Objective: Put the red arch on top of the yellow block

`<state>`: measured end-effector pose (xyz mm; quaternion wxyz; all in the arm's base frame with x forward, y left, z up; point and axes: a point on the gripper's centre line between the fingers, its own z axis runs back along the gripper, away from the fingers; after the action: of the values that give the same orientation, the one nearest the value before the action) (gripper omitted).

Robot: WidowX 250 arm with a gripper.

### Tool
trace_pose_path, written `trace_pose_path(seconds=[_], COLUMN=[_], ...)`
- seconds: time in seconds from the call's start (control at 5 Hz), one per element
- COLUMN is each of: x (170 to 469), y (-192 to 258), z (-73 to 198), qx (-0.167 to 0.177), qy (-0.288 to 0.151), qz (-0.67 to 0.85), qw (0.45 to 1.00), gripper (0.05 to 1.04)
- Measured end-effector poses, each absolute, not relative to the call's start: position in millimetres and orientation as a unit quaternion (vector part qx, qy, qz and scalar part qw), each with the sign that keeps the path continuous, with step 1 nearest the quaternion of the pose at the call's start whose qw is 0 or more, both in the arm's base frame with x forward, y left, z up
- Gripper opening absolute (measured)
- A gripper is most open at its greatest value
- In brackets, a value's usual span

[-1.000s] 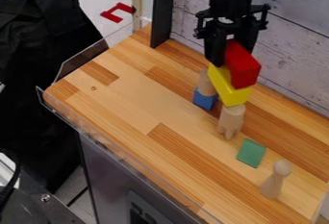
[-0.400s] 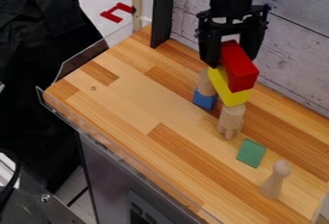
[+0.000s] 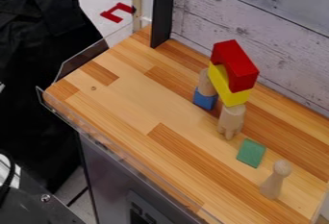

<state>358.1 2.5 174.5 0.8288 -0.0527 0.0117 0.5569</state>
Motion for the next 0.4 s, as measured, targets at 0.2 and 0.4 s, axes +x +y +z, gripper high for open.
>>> trace_pose_path(seconds=[0.2, 0.4], x=[350, 321], y=[34, 61], z=[169, 145], qx=[-0.052, -0.041], qy=[0.030, 0.070], qz=[0.577, 0.608], qw=[0.815, 0.790], gripper=[1.000, 1.000])
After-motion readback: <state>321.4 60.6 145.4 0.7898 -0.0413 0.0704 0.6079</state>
